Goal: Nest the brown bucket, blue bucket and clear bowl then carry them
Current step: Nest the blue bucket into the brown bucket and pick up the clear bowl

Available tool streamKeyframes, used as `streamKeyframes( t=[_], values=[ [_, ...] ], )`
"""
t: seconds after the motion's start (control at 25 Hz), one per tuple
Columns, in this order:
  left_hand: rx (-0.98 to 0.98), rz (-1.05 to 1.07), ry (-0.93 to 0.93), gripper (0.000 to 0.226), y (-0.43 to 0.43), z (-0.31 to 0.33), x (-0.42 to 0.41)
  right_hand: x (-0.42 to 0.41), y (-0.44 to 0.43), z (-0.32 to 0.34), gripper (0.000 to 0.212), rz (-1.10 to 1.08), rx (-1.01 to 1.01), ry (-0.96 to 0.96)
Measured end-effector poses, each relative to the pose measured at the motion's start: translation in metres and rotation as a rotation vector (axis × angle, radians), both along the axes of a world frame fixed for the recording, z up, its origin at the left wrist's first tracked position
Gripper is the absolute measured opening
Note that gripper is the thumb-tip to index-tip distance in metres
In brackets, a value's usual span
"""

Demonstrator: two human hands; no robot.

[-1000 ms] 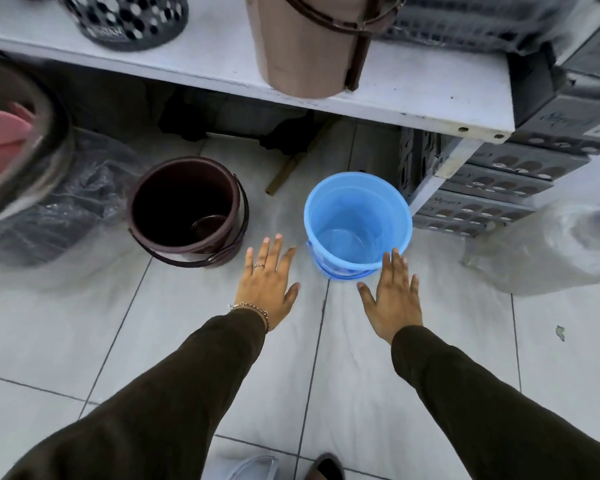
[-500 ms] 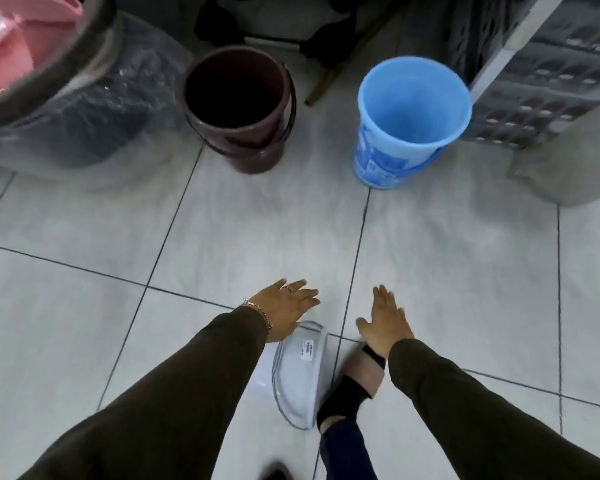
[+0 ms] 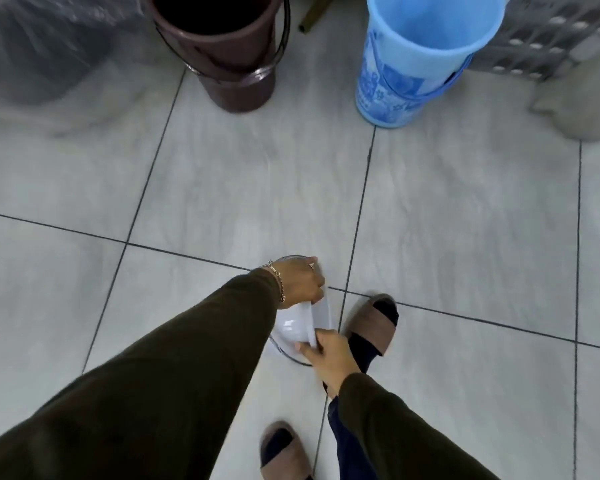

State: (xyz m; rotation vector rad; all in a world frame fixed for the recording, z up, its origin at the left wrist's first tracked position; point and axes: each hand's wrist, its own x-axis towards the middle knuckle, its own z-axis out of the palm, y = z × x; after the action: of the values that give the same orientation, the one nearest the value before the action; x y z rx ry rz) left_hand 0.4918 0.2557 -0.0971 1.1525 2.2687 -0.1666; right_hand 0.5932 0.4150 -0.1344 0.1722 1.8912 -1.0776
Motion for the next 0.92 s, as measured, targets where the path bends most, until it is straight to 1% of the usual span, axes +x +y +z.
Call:
streamKeyframes(
  t=[0.04, 0.08, 0.2, 0.28, 0.32, 0.36, 0.4, 0.48, 0.52, 0.6, 0.64, 0.68, 0.76, 0.8, 0.84, 0.88, 0.92],
  values=[
    [0.011, 0.038, -0.005, 0.037, -0.014, 0.013, -0.01, -0.013, -0.003, 0.008, 0.012, 0.045, 0.001, 0.062],
    [0.021, 0.088, -0.011, 0.038, -0.027, 0.025, -0.019, -0.032, -0.006, 0.019, 0.017, 0.154, 0.048, 0.161],
    [-0.052, 0.228, 0.025, 0.04, -0.061, 0.045, -0.037, -0.097, -0.007, 0.035, 0.03, 0.586, 0.312, 0.608],
    [-0.091, 0.363, 0.06, 0.04, -0.068, 0.042, -0.048, -0.149, -0.014, 0.037, 0.035, 0.799, 0.446, 0.904],
    [-0.112, 0.44, 0.082, 0.039, -0.067, 0.037, -0.055, -0.173, -0.019, 0.035, 0.035, 0.893, 0.511, 1.002],
    [-0.139, 0.513, 0.1, 0.037, -0.065, 0.03, -0.063, -0.196, -0.024, 0.029, 0.034, 0.981, 0.568, 1.054],
    [-0.165, 0.576, 0.113, 0.036, -0.062, 0.022, -0.07, -0.215, -0.029, 0.022, 0.033, 1.061, 0.609, 1.058],
    [-0.216, 0.623, 0.139, 0.034, -0.056, 0.009, -0.086, -0.238, -0.037, 0.008, 0.03, 1.139, 0.67, 1.001],
    [-0.237, 0.627, 0.154, 0.033, -0.055, 0.005, -0.094, -0.244, -0.038, 0.003, 0.027, 1.123, 0.694, 0.994],
    [-0.233, 0.655, 0.155, 0.033, -0.055, -0.001, -0.111, -0.255, -0.035, -0.008, 0.02, 1.076, 0.701, 1.05],
    [-0.222, 0.649, 0.139, 0.033, -0.057, -0.001, -0.114, -0.26, -0.03, -0.011, 0.023, 1.073, 0.63, 1.059],
    [-0.176, 0.631, 0.143, 0.034, -0.06, 0.0, -0.115, -0.267, -0.023, -0.01, 0.033, 1.074, 0.496, 1.015],
    [0.023, 0.591, 0.2, 0.046, -0.07, 0.002, -0.119, -0.292, -0.004, 0.011, 0.065, 1.067, 0.254, 0.928],
    [0.127, 0.622, 0.186, 0.054, -0.075, 0.005, -0.12, -0.306, 0.007, 0.024, 0.078, 1.007, 0.192, 0.901],
    [0.224, 0.709, 0.125, 0.058, -0.076, 0.011, -0.125, -0.324, 0.018, 0.038, 0.086, 0.895, 0.173, 0.864],
    [0.308, 0.837, 0.042, 0.058, -0.071, 0.021, -0.137, -0.345, 0.029, 0.05, 0.092, 0.724, 0.19, 0.824],
    [0.388, 1.001, -0.02, 0.055, -0.063, 0.031, -0.154, -0.367, 0.037, 0.063, 0.095, 0.495, 0.23, 0.783]
  ],
)
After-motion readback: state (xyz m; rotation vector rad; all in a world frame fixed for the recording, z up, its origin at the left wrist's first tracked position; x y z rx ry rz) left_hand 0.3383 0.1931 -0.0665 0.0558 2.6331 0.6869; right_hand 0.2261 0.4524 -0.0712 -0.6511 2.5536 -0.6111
